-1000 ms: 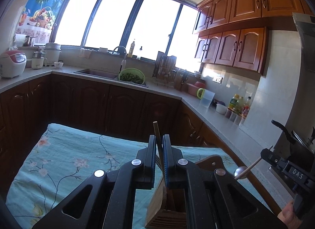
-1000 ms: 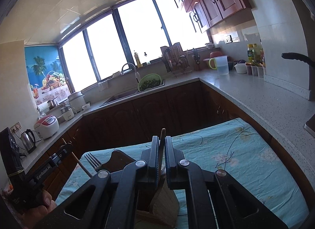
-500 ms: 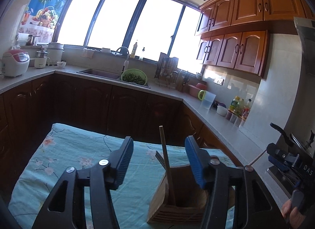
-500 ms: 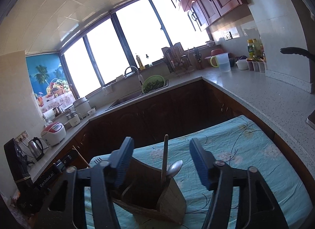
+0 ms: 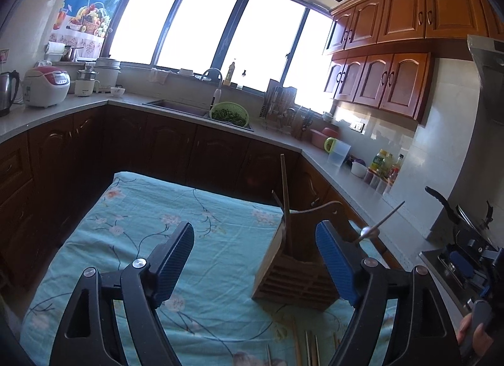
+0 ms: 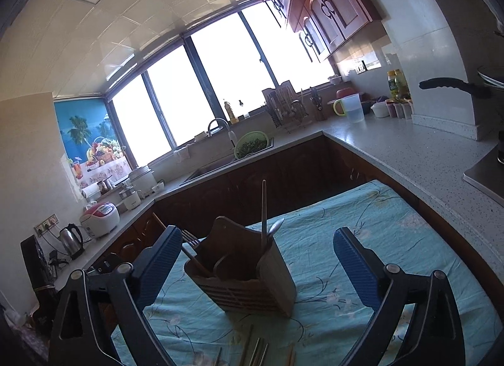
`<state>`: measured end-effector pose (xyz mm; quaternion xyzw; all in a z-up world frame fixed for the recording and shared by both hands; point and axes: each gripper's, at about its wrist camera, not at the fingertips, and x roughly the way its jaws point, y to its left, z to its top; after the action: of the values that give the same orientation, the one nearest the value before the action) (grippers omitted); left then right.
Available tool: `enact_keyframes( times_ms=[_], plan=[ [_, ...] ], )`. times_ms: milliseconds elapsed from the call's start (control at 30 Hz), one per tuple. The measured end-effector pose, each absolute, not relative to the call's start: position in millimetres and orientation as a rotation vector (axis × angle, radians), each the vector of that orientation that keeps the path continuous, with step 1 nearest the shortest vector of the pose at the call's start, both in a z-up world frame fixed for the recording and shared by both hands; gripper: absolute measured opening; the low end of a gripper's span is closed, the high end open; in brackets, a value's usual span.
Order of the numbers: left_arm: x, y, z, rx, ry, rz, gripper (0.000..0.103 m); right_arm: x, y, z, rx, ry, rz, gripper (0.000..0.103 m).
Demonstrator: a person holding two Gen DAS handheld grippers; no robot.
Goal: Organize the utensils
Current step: 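Move both grippers back over the remaining chopsticks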
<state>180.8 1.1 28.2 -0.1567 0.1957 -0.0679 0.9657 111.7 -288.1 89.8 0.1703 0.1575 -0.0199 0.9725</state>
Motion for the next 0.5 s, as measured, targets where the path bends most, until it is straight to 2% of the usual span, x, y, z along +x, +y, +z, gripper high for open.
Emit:
enact_keyframes(
  times_ms=[500],
  plan=[
    [113.7,6.0,9.5,-0.329,0.553,-0.12,0.08,52.8,-290.6,28.0,0.403,0.483,-0.108,0.098]
  ],
)
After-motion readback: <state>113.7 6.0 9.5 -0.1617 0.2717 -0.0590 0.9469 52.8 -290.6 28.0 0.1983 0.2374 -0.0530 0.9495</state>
